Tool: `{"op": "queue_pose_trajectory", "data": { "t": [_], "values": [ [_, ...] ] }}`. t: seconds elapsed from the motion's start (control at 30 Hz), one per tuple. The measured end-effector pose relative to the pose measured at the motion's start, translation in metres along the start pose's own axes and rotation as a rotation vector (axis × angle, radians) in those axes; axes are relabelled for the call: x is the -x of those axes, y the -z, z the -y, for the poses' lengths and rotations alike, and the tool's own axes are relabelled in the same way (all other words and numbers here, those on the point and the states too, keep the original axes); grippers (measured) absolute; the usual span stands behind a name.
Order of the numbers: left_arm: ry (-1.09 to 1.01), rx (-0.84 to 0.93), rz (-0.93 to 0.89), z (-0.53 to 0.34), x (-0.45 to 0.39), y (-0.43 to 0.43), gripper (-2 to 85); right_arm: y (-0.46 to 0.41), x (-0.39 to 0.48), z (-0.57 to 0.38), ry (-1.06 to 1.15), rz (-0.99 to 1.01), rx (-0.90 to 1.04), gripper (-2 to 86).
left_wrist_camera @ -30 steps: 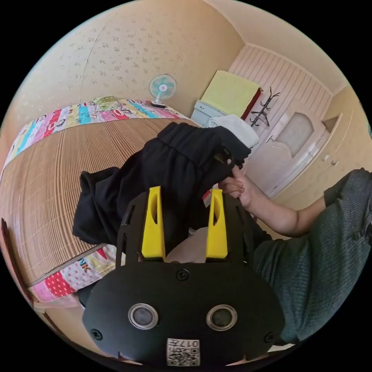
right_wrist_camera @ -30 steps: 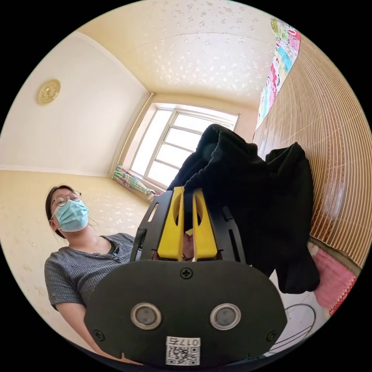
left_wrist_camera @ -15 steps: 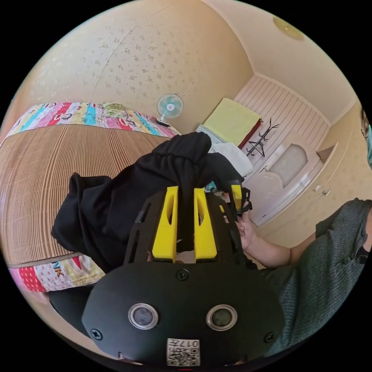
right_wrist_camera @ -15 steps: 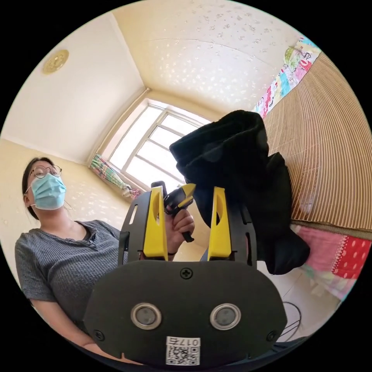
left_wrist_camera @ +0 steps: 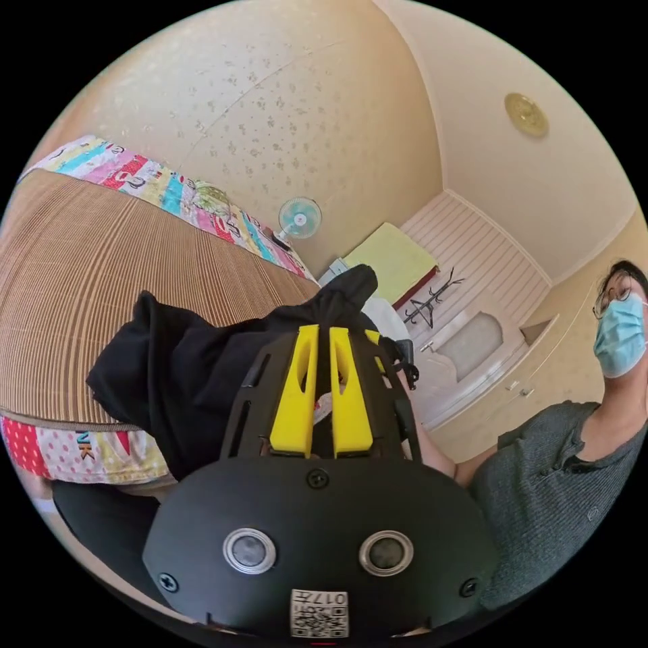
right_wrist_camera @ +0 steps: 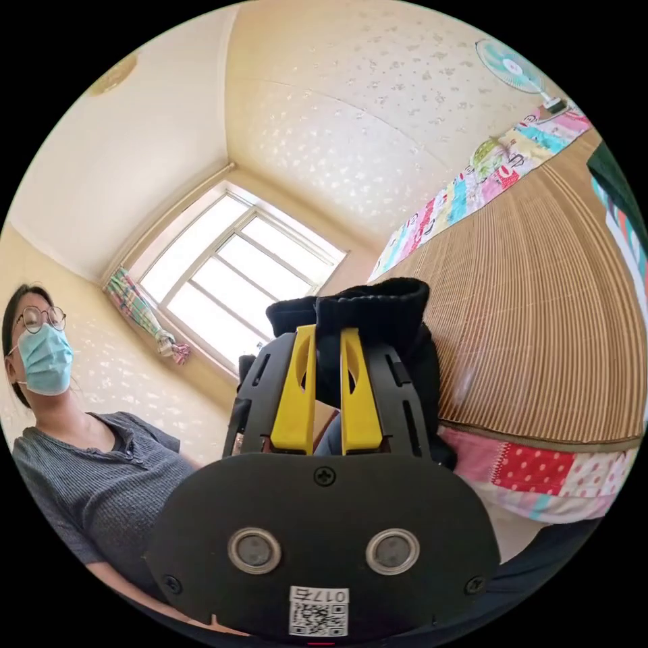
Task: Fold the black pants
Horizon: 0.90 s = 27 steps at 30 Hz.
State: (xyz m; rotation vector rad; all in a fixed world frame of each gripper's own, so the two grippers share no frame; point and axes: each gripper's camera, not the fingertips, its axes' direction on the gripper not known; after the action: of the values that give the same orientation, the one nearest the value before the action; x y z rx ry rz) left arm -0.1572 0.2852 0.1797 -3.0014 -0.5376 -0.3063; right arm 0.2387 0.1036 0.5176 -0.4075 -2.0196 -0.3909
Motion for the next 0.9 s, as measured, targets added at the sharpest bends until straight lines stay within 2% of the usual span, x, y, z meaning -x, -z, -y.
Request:
{"op": "queue_pose_trajectory", "data": {
  "t": [0.13, 0.23, 0.3, 0.43, 0.6, 0.67, 0.73, 0.9],
  "values": [
    [0.020, -0.076, 0.185, -0.003, -0.015, 0.025, 3.4, -0.016, 0.027, -0.019, 0.020, -0.228, -0.001, 3.9],
    [0.001, -0.117, 0.230, 0.030, -0.043, 0.038, 2.5, -0.031, 0.056, -0.001, 0.026, -0.224, -0.001, 2.8],
    [-0.048, -0.185, 0.223, 0.065, -0.075, 0.058, 1.9, -0.032, 0.097, 0.024, 0.104, -0.229, -0.043, 2.3],
    [-0.278, -0.419, 0.172, 0.148, -0.202, 0.147, 1.0, -0.004, 0.257, 0.086, 0.427, -0.196, -0.206, 1.6],
    [-0.512, -0.575, -0.027, 0.213, -0.347, 0.255, 0.8, 0.051, 0.447, 0.117, 0.727, -0.109, -0.376, 1.4],
    [-0.616, -0.645, -0.022, 0.219, -0.403, 0.286, 0.7, 0.065, 0.528, 0.117, 0.841, -0.135, -0.422, 1.3],
    [-0.691, -0.756, 0.057, 0.215, -0.471, 0.315, 0.8, 0.069, 0.579, 0.112, 0.904, -0.177, -0.453, 1.3],
    [-0.714, -0.917, 0.030, 0.198, -0.542, 0.349, 0.9, 0.076, 0.654, 0.096, 0.998, -0.149, -0.482, 1.4]
  ]
}}
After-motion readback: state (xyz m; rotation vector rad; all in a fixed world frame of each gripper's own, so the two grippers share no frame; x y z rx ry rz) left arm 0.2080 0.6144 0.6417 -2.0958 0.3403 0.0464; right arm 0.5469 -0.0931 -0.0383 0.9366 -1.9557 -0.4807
